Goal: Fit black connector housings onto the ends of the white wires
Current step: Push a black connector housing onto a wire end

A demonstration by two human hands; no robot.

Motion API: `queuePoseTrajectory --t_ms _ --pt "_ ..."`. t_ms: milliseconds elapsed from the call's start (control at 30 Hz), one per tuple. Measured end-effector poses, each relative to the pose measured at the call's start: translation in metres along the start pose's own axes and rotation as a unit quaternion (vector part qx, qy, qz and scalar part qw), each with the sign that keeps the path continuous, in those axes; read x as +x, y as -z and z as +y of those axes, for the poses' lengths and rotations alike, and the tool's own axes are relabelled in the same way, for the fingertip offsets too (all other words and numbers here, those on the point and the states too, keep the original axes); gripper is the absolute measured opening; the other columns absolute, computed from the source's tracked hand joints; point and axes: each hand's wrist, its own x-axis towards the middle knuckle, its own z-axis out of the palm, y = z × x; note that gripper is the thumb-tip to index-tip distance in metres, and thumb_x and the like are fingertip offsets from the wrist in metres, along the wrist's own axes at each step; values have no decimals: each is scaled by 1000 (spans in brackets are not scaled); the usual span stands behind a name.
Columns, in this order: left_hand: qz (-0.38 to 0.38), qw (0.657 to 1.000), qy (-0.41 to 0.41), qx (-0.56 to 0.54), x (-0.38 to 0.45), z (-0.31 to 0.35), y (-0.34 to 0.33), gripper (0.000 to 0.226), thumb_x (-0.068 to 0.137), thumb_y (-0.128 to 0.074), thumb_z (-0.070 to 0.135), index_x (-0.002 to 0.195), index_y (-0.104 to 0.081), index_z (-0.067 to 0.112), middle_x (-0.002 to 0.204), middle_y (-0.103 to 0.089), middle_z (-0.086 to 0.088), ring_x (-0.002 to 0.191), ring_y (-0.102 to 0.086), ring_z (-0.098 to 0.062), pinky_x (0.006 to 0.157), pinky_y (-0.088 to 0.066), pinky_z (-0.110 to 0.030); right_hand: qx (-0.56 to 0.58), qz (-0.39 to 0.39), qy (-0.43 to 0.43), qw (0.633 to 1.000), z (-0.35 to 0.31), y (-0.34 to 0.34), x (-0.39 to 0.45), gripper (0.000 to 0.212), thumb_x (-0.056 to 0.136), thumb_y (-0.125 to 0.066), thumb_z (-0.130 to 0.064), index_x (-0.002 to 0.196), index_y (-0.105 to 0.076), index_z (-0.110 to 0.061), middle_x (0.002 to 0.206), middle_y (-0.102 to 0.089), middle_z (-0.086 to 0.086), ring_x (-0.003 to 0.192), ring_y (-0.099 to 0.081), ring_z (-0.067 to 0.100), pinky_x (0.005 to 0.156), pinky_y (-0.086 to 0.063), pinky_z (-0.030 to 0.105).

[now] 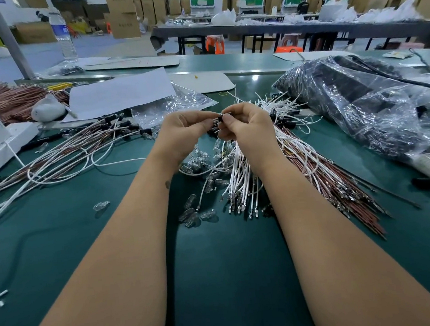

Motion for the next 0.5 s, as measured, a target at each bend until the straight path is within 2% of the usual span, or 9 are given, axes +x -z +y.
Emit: queuePoseTrajectory --t_ms 133,233,267,333,367,433,500 --pt "-6 1000 12 8 -2 0 -2 26 93 -55 -3 117 -65 2 47 -58 19 42 -49 6 48 -34 -2 -16 15 0 1000 0 1 2 12 93 -57 -1 87 -60 -11 70 -64 6 57 -61 13 65 -56 34" --pt "23 1000 -3 4 -1 0 -5 18 88 -65 1 105 -70 5 62 -68 12 55 -58 4 58 -42 -7 -139 17 33 990 -4 3 3 2 93 -61 -14 94 -62 -13 77 -65 4 64 -63 17 71 -56 40" --pt "30 1000 -1 0 -1 0 -5 13 87 -68 4 98 -72 8 64 -70 4 55 -58 -1 58 -42 -11 -198 19 53 979 -7 5 4 7 94 -61 -19 98 -63 -14 80 -65 1 70 -63 17 73 -55 39" --pt "46 999 12 2 -1 -2 -4 8 86 -71 11 88 -73 19 71 -65 -14 50 -44 -13 50 -34 -16 -278 41 98 955 -16 11 5 15 95 -57 -24 104 -64 -14 83 -61 -6 76 -60 10 72 -52 30" --pt "53 998 16 7 -1 -4 -4 9 86 -71 14 84 -73 23 72 -62 -16 47 -37 -14 46 -29 -17 -294 64 118 946 -23 17 7 17 96 -55 -24 105 -64 -13 82 -60 -8 75 -58 6 71 -50 25" --pt "59 998 12 7 -1 -5 -6 9 87 -70 14 84 -73 22 66 -62 -10 38 -31 -4 39 -26 -12 -301 142 133 934 -36 34 12 17 98 -49 -19 103 -64 -14 79 -59 -10 71 -56 2 65 -48 21" --pt "61 998 8 15 -1 -5 -11 8 87 -70 11 86 -72 19 56 -60 6 35 -35 0 39 -27 -9 -319 225 105 915 -43 58 17 21 97 -45 -11 103 -66 -14 85 -63 -6 70 -57 6 60 -47 23"
